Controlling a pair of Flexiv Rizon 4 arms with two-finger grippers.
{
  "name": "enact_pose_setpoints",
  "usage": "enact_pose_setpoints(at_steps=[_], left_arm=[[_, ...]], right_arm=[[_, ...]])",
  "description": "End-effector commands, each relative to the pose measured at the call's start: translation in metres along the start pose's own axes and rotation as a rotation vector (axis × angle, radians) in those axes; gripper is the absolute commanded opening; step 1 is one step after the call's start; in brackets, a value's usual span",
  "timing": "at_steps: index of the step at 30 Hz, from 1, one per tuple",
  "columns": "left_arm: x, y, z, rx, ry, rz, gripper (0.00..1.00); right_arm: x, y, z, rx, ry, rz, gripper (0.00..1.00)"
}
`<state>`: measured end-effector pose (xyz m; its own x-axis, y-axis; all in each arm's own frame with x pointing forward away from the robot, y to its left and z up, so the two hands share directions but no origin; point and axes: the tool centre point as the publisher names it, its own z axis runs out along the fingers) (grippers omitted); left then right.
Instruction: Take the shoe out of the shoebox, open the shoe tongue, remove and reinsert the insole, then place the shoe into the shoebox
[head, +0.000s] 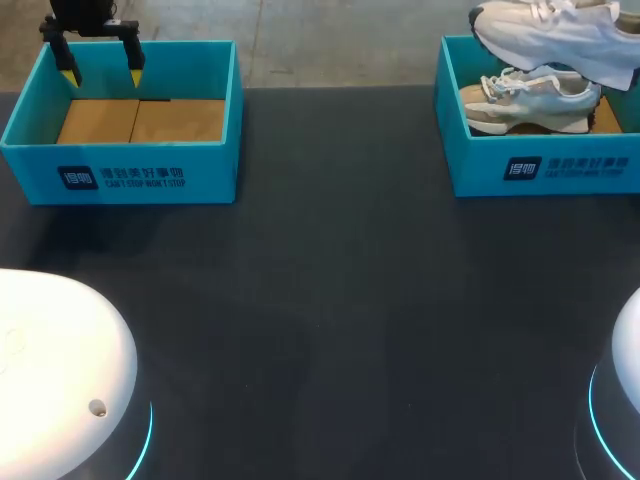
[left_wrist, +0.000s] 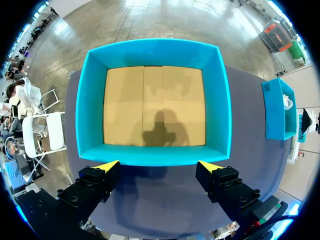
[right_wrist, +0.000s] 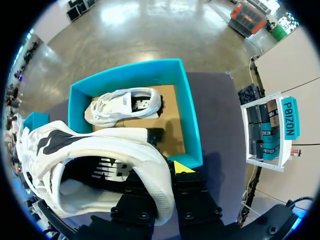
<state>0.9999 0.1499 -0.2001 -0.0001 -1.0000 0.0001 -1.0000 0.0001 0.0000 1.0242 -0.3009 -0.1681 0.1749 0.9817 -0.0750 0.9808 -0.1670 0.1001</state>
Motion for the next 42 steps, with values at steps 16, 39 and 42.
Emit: enact_pose_setpoints(at_steps=[16,39,42], left_arm=[[0.000,0.000,0.000,0.000,0.000,0.000,1.00],[0.000,0.000,0.000,0.000,0.000,0.000,1.00],[0.000,0.000,0.000,0.000,0.000,0.000,1.00]], right_arm=[[0.050,-0.073,-0.009,0.051,-0.016,0.020,0.00],[0.122,-0.190,-0.030,0.072,0.008,-0.018,0.00],[0.131,-0.202,-0.030,0.072,-0.004,-0.024,0.00]])
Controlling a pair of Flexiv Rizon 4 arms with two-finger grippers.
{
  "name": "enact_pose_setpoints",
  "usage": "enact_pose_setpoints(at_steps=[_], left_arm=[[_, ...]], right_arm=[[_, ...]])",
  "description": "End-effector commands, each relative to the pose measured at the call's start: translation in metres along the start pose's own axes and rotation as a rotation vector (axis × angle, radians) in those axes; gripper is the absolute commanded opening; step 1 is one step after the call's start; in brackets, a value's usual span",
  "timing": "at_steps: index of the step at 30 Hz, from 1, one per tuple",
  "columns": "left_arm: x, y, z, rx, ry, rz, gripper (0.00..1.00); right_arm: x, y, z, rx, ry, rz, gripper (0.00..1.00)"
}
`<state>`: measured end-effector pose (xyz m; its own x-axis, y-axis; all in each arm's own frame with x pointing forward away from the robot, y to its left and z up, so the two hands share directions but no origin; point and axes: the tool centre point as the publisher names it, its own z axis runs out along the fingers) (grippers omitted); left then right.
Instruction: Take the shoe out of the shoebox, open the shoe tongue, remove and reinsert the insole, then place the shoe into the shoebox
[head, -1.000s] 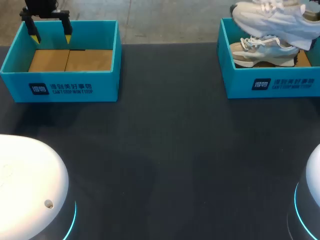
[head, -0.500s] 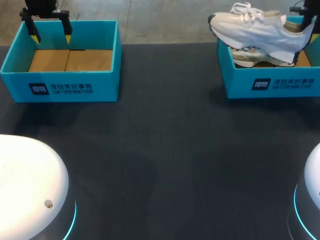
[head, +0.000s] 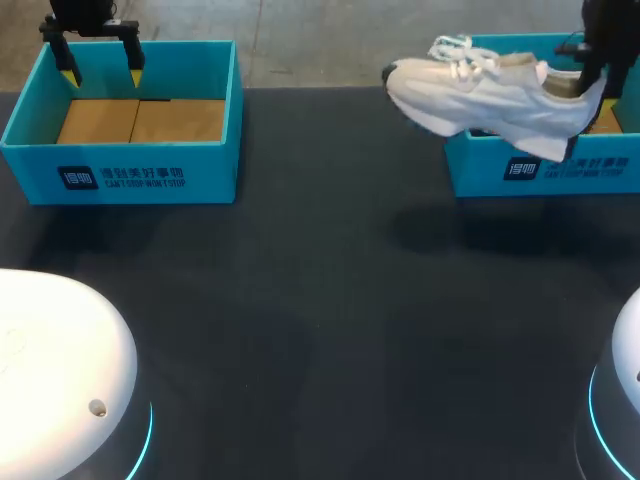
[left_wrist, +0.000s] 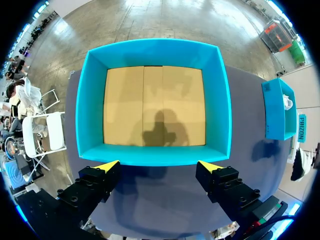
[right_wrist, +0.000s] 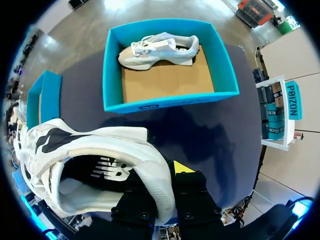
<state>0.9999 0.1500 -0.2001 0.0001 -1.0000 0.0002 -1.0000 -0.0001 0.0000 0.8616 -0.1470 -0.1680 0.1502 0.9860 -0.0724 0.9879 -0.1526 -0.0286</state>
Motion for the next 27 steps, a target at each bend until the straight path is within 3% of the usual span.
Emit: enact_pose_setpoints(at_steps=[1,8,27], left_arm=[[0.000,0.000,0.000,0.000,0.000,0.000,1.00],[0.000,0.000,0.000,0.000,0.000,0.000,1.00],[0.000,0.000,0.000,0.000,0.000,0.000,1.00]], right_arm=[[0.012,-0.021,0.001,-0.051,-0.001,-0.005,0.00],[0.028,-0.042,0.009,-0.043,-0.029,-0.038,0.00],[0.028,-0.042,0.009,-0.043,-0.029,-0.038,0.00]])
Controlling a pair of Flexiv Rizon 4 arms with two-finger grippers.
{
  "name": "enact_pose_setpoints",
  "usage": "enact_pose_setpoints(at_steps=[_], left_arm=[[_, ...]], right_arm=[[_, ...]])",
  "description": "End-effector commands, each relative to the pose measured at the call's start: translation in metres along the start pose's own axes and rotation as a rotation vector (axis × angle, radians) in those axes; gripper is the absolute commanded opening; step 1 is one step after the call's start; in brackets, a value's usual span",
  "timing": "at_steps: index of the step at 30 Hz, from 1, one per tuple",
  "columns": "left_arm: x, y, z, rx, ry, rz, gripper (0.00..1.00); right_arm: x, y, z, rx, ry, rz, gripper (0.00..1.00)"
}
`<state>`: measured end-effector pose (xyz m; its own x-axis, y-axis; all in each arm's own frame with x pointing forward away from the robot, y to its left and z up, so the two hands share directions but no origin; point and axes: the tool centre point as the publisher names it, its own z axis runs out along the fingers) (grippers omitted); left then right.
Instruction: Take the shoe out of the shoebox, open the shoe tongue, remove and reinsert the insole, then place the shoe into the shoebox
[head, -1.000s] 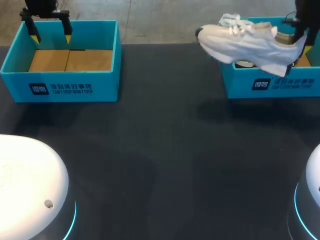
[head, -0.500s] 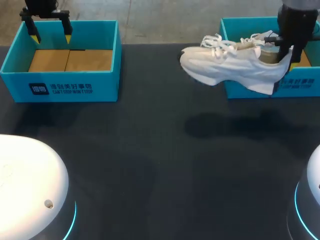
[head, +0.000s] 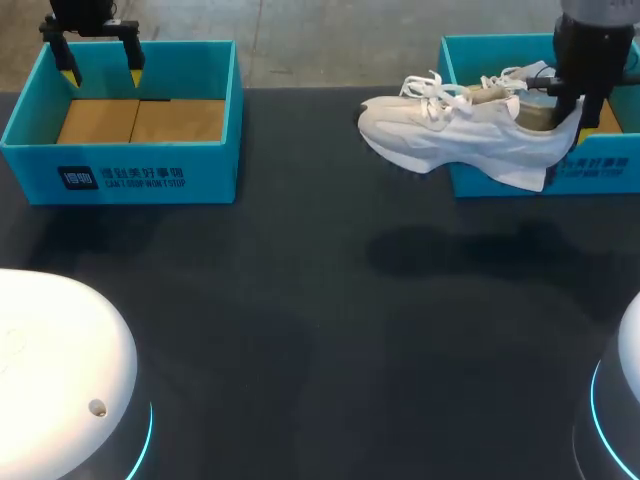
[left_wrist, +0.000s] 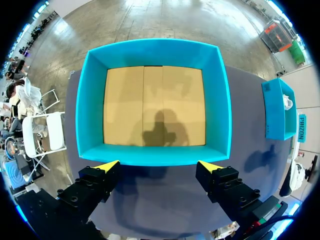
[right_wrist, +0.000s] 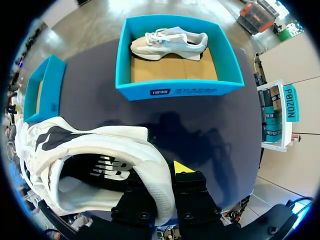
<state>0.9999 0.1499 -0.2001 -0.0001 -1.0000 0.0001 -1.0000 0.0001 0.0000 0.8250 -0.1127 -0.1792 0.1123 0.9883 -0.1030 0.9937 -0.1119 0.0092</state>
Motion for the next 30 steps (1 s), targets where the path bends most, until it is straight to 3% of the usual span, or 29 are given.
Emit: enact_pose_setpoints(at_steps=[1,5,14,30], left_arm=[[0.000,0.000,0.000,0.000,0.000,0.000,1.00],[0.000,0.000,0.000,0.000,0.000,0.000,1.00],[0.000,0.000,0.000,0.000,0.000,0.000,1.00],[0.000,0.000,0.000,0.000,0.000,0.000,1.00]], right_arm=[[-0.001,-0.001,-0.001,-0.001,0.002,0.000,0.00],[0.017,-0.016,-0.004,-0.011,0.008,0.001,0.00],[0.078,-0.065,-0.007,-0.025,-0.021,-0.046,0.00],[0.134,-0.122,0.012,0.023,-0.012,-0.074,0.00]])
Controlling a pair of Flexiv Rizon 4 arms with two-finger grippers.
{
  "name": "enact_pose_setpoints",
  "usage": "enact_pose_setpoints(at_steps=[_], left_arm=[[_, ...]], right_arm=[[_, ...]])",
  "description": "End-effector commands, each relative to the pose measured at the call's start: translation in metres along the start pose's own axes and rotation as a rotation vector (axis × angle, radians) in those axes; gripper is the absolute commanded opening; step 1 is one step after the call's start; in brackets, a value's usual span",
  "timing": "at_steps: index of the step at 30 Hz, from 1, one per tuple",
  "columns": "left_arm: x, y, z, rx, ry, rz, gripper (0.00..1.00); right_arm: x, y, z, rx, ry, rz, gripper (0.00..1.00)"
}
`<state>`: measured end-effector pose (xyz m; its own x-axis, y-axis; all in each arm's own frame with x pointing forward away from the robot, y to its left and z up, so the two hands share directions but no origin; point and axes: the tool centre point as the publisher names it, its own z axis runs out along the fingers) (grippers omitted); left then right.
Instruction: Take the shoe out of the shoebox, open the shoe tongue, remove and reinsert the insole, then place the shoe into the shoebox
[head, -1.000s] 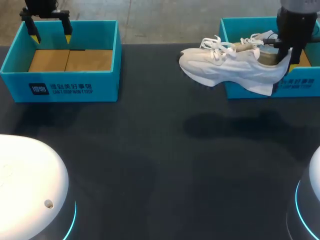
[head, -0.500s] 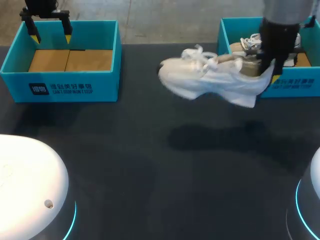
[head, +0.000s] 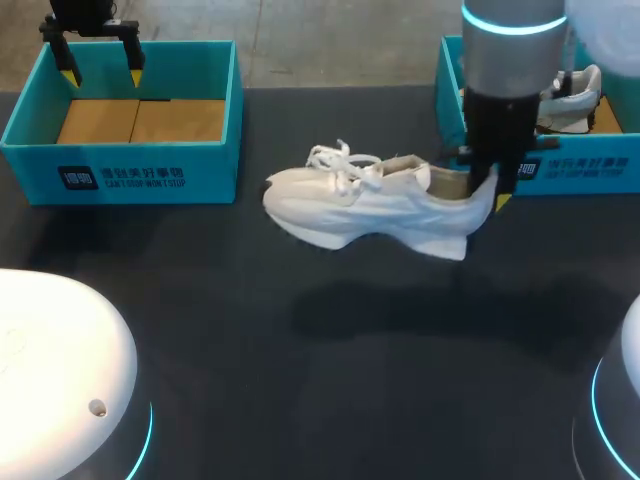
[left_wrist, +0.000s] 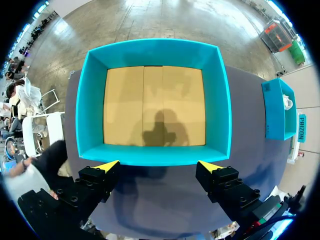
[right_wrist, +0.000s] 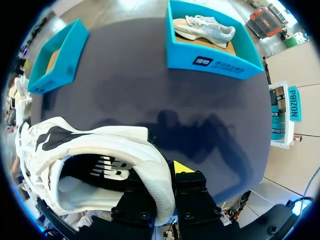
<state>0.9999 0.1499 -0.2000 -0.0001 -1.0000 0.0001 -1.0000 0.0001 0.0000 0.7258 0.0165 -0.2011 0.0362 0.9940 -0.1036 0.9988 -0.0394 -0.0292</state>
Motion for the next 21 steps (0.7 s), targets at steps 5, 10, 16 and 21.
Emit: enact_pose_setpoints(at_steps=[5,10,16,21], left_arm=[[0.000,0.000,0.000,0.000,0.000,0.000,1.00],[0.000,0.000,0.000,0.000,0.000,0.000,1.00],[0.000,0.000,0.000,0.000,0.000,0.000,1.00],[0.000,0.000,0.000,0.000,0.000,0.000,1.00]], right_arm=[[0.038,-0.015,0.006,-0.016,-0.019,-0.009,0.00],[0.057,-0.017,0.016,-0.027,-0.048,-0.012,0.00],[0.076,-0.010,0.040,-0.026,-0.071,-0.014,0.00],[0.090,-0.008,0.061,-0.025,-0.081,-0.030,0.00]])
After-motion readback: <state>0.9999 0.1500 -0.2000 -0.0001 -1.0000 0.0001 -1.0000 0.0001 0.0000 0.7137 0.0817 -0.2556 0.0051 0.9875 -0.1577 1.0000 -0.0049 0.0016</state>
